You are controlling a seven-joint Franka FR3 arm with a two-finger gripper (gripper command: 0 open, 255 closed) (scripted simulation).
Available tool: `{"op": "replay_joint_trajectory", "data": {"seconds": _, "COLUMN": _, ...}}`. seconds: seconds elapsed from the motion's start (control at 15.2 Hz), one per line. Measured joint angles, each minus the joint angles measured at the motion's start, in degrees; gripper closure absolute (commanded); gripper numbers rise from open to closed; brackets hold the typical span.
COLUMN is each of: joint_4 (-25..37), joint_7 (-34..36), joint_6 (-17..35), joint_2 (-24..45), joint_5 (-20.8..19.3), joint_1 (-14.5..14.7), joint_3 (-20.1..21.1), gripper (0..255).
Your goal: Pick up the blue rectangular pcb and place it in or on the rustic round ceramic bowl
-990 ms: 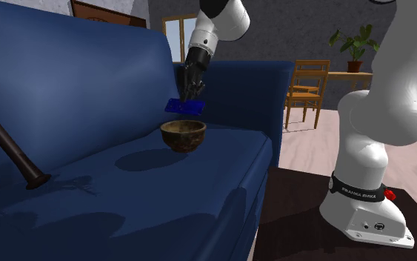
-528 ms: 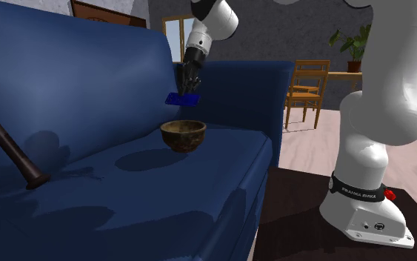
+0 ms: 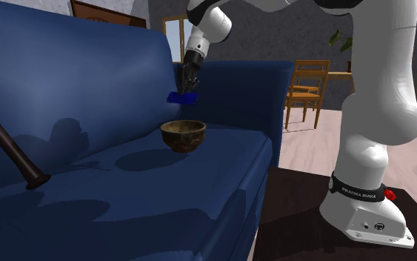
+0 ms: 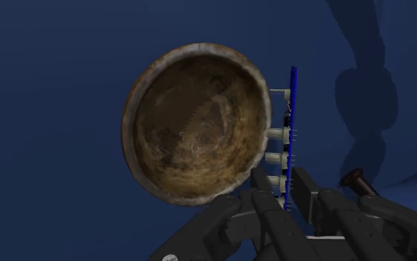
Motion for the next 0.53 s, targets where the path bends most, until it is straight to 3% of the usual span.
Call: {"op": "replay_joint_trajectory", "data": {"seconds": 0.53, "joint_4": -4.2, "joint_7": -3.0, "joint_6": 4.6, "joint_2": 1.3, "joint_5": 1.2, "joint_1": 0.1, "joint_3": 0.2, "gripper": 255}}
